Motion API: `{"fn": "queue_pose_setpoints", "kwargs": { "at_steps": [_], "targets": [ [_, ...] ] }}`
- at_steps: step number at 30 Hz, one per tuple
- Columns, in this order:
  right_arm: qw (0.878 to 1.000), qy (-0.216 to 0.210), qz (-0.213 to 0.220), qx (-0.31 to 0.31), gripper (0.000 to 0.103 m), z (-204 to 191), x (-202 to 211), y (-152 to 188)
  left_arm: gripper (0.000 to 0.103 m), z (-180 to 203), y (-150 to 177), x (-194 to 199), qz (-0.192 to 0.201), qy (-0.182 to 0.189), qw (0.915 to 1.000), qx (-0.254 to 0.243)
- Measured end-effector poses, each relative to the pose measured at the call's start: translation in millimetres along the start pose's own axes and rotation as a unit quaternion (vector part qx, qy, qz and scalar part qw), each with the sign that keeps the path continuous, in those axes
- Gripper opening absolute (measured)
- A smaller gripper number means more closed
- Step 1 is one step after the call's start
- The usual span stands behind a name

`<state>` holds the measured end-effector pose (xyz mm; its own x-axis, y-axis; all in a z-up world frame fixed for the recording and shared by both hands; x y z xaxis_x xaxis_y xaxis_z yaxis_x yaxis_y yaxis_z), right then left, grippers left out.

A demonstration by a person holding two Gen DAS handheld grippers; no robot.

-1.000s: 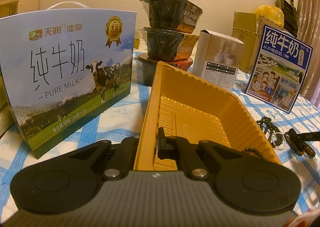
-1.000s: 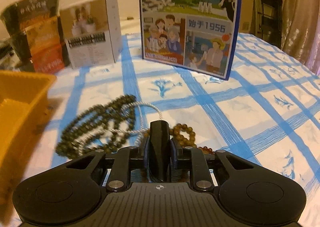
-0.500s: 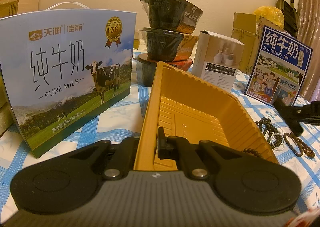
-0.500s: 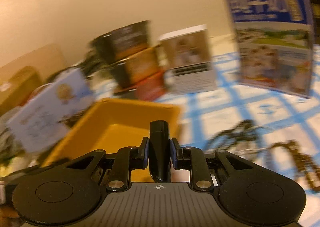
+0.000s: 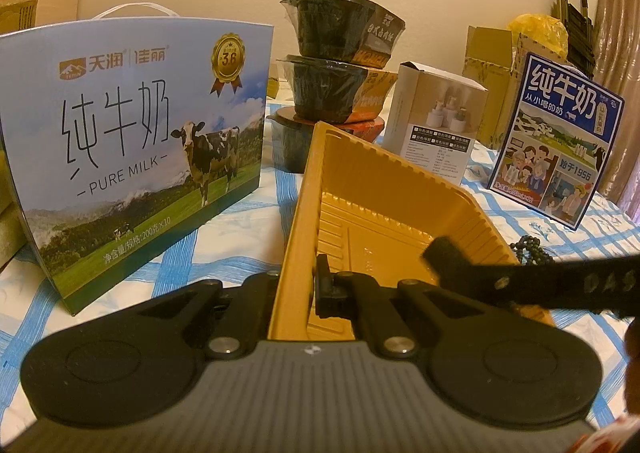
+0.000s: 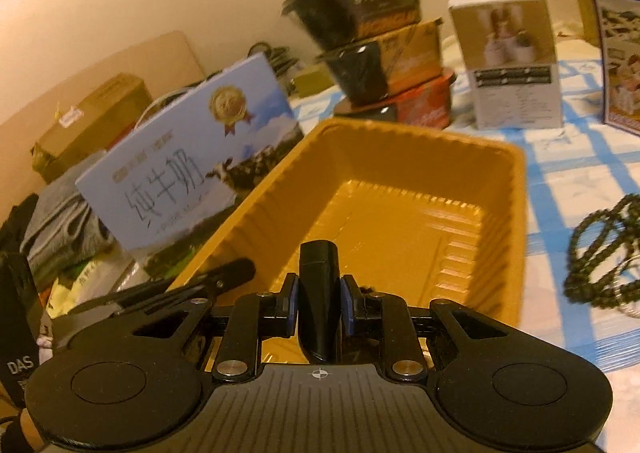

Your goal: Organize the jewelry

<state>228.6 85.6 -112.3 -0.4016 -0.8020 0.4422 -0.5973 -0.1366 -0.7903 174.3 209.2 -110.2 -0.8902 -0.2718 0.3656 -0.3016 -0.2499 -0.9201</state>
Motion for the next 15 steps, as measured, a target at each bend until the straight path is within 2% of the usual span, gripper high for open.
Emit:
{"fn": "queue_pose_setpoints", "kwargs": {
  "at_steps": [7, 15],
  "targets": [
    [1.0, -0.002, -0.023, -0.004, 0.022, -5.0, -13.4, 16.3, 0.003, -2.2, 0.5, -0.8, -0.001, 0.0, 1.0, 0.003],
    [0.999, -0.008, -0.033, -0.023, 0.022, -6.0, -25.1, 20.0, 0.003, -2.6, 0.9, -1.1, -0.002, 0.0, 1.0, 0.003]
  ]
}}
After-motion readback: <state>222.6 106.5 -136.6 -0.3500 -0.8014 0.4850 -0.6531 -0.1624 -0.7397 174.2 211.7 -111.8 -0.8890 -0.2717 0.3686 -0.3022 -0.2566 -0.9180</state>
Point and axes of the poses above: each gripper's, at about its wrist camera, not at the fingertips, and x roughly against the way its jaws point, z to its right, y to its underside, the point moved 10 cm from there along -x, roughly the way its jaws point, and after that the axes turned 7 degrees about z, right-handed, at the moved point
